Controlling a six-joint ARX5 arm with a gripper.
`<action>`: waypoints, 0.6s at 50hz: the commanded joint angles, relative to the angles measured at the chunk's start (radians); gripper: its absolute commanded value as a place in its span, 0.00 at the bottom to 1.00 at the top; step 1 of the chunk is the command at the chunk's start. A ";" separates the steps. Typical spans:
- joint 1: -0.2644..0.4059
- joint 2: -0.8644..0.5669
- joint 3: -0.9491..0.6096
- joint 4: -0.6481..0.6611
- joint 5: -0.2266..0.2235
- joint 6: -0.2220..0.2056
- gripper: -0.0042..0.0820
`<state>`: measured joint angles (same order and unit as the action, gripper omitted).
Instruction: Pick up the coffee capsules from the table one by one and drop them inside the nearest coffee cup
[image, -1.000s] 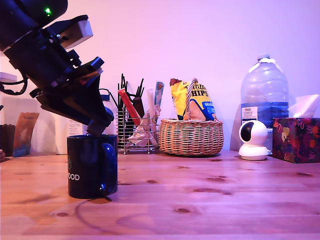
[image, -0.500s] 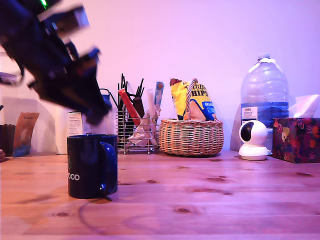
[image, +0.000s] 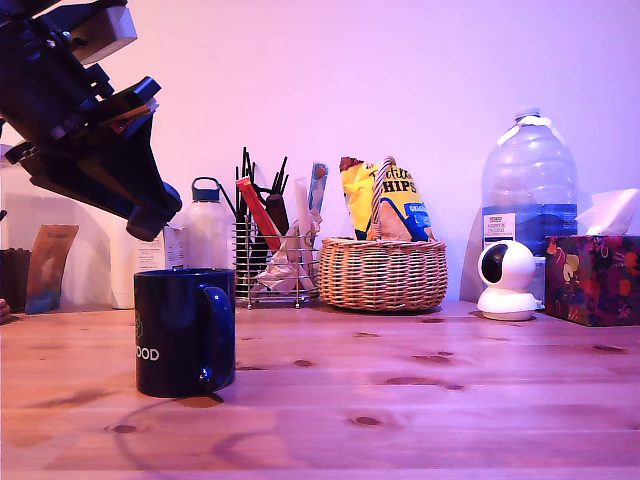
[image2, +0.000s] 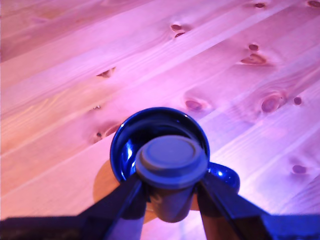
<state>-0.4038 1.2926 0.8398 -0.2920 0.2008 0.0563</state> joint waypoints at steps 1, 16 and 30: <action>0.003 0.010 -0.004 0.003 0.001 0.004 0.28; 0.003 0.023 0.013 -0.023 0.002 0.003 0.28; -0.002 0.097 0.122 -0.114 0.002 0.005 0.28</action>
<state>-0.4038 1.3739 0.9409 -0.3969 0.2012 0.0563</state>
